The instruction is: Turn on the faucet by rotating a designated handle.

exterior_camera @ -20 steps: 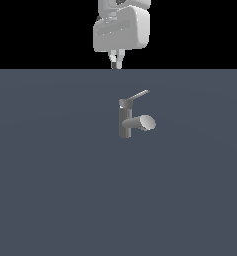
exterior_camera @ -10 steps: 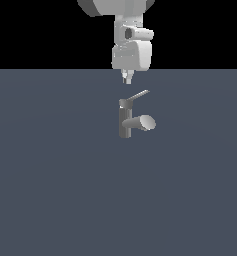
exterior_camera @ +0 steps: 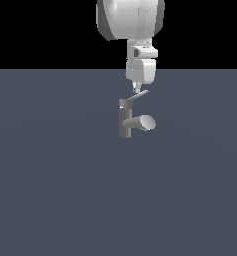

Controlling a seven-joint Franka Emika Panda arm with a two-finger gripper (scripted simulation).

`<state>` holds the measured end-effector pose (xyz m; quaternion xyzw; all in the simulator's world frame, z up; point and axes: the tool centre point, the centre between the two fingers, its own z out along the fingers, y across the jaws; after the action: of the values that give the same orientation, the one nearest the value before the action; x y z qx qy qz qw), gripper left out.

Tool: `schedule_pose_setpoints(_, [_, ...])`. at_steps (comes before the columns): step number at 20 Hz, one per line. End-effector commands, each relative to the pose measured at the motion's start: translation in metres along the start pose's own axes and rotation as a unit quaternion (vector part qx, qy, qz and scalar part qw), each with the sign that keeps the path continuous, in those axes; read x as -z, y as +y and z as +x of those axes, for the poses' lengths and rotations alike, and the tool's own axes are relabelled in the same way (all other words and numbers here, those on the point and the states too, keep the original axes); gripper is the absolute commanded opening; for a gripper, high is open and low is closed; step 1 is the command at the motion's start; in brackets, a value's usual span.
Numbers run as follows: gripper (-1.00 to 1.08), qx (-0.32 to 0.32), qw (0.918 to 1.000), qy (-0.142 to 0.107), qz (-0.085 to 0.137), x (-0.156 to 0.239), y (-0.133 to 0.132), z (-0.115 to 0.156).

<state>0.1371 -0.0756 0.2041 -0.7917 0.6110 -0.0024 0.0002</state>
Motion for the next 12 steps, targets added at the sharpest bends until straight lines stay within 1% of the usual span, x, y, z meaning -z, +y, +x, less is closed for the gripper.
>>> schedule_pose_setpoints(1, [-1.0,-0.019,0.9998,0.0,-0.001,-0.009,-0.004,0.013])
schedule_pose_setpoints(7, [-1.0,-0.046,0.9989,-0.001,-0.002,-0.02,-0.012,0.03])
schedule_pose_setpoints(12, [-1.0,-0.056,0.9985,-0.001,-0.002,-0.024,-0.014,0.036])
